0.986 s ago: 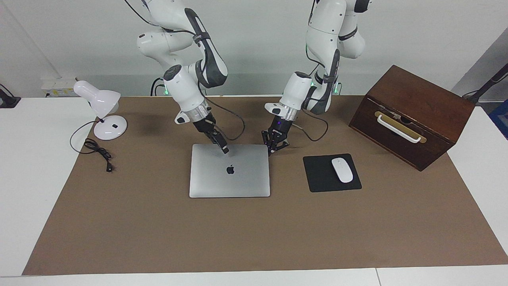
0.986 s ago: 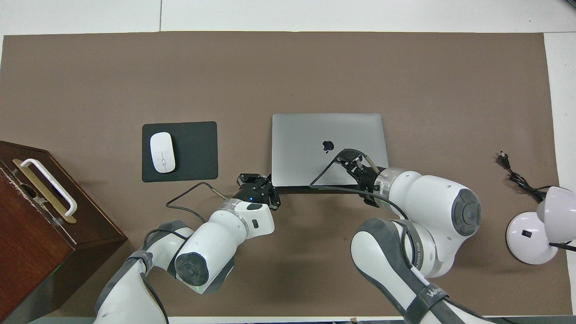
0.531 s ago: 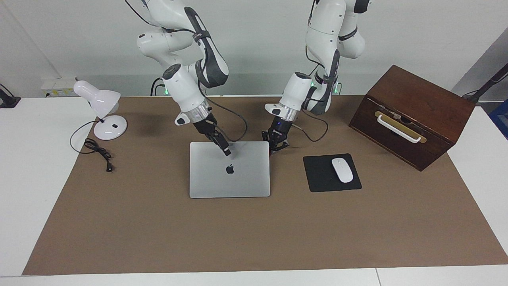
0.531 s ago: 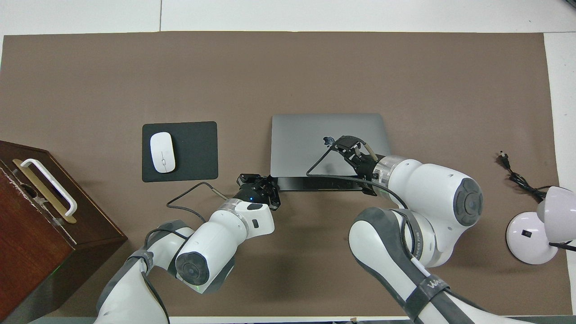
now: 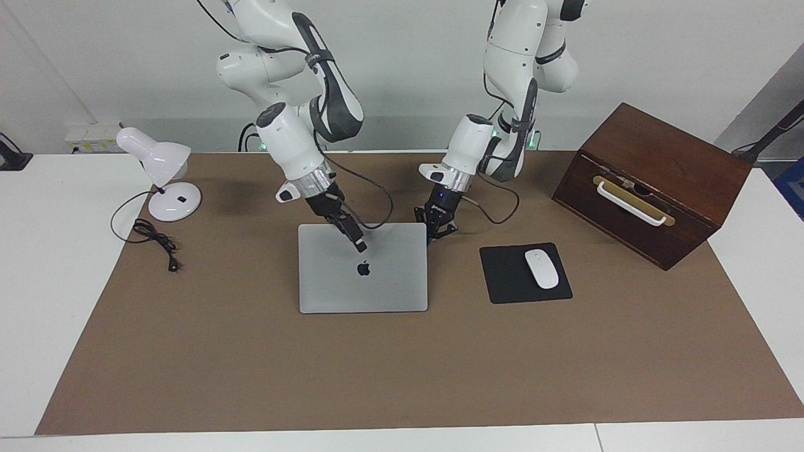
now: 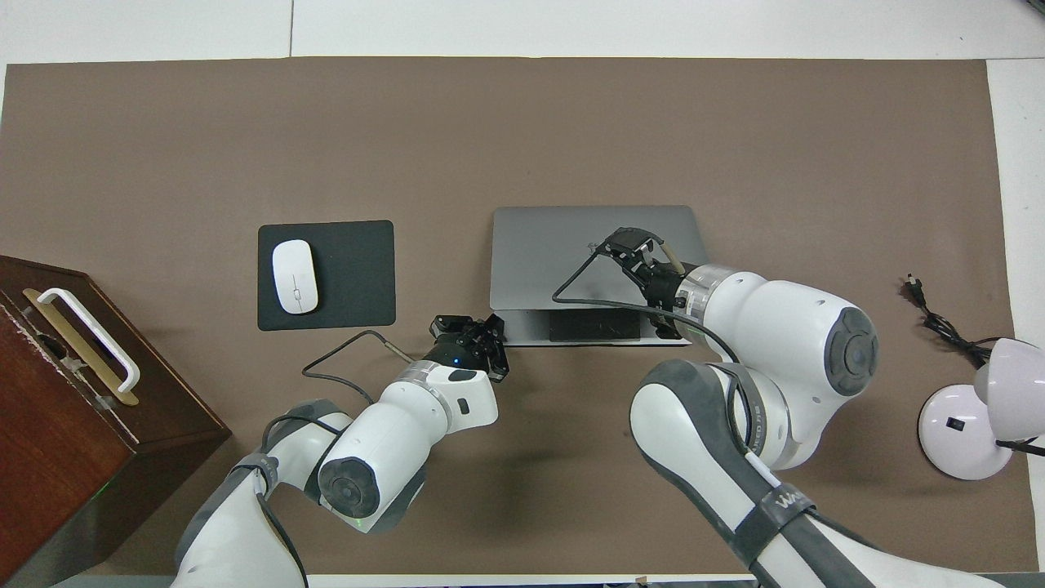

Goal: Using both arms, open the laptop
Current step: 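Lift the laptop lid upward with the right gripper, pivoting at the hinge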

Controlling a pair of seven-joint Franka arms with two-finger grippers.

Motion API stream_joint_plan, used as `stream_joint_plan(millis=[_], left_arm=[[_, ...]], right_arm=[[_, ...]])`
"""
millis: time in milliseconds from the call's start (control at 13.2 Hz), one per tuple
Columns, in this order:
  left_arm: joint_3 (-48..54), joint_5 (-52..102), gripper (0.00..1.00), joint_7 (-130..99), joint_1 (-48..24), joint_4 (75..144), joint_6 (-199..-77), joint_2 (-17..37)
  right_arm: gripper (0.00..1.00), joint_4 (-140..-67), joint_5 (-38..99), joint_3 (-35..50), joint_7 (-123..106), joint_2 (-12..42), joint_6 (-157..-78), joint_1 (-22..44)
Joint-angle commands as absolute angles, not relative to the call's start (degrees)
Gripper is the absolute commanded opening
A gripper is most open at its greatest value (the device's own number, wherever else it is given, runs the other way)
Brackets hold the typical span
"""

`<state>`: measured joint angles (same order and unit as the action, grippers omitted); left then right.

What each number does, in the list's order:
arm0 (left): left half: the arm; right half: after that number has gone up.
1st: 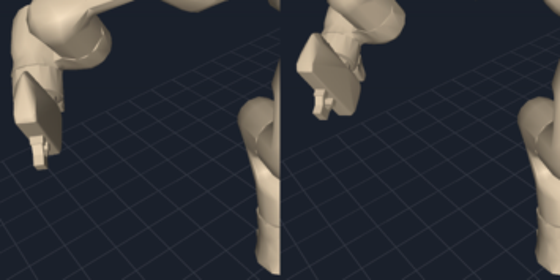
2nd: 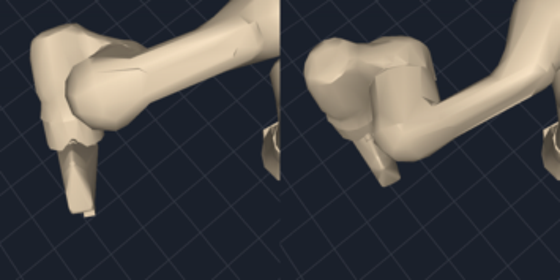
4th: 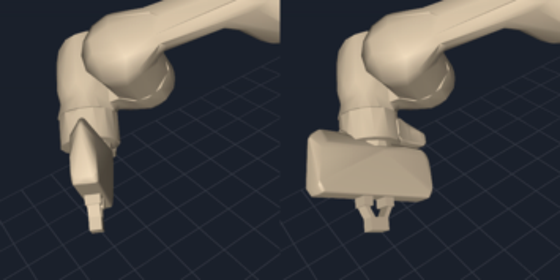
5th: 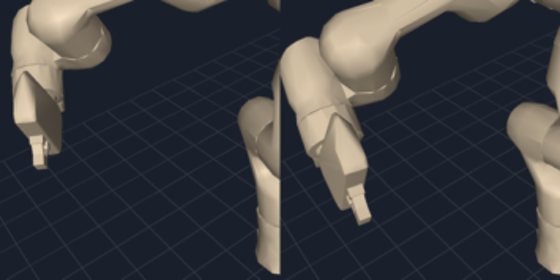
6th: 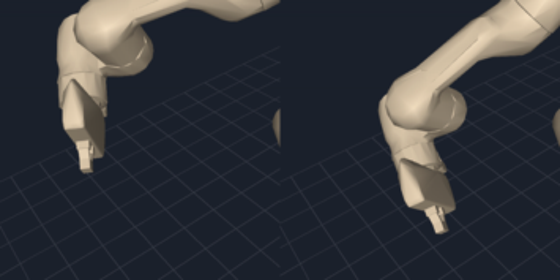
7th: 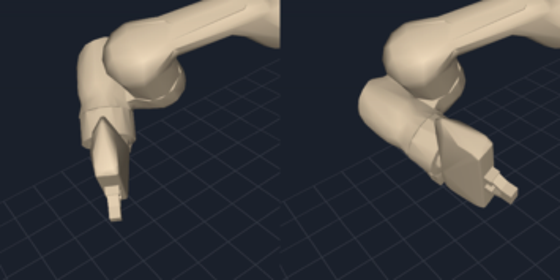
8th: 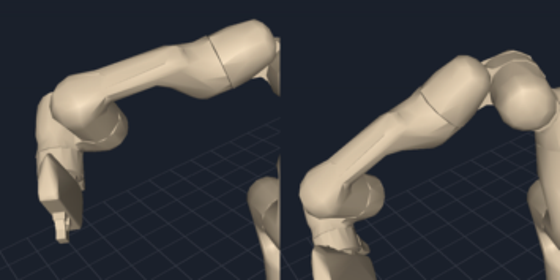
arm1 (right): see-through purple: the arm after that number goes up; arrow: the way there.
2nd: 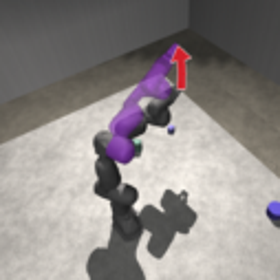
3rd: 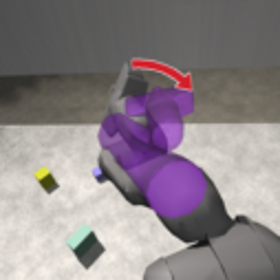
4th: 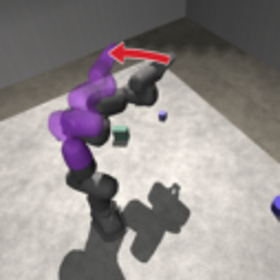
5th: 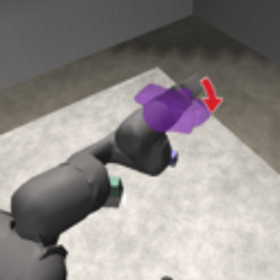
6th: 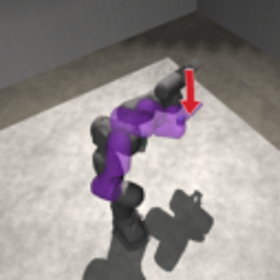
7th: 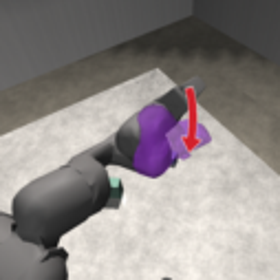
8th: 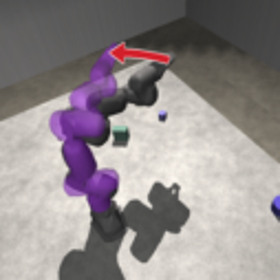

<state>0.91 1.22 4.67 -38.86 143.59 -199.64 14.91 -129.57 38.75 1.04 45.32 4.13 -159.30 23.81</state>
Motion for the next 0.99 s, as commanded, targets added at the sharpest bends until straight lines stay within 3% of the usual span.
stream_joint_plan(millis=[0,910], left_arm=[[-0.1,0.5,0.0,5.1,-40.1,142.9,-200.7,16.8],[-0.2,0.7,0.0,5.4,-41.7,142.8,-200.7,17.2]], right_arm=[[1.0,-125.7,40.3,0.6,42.1,7.1,-160.8,23.3],[1.0,-117.3,40.3,-1.3,41.7,10.9,-160.0,23.0]])
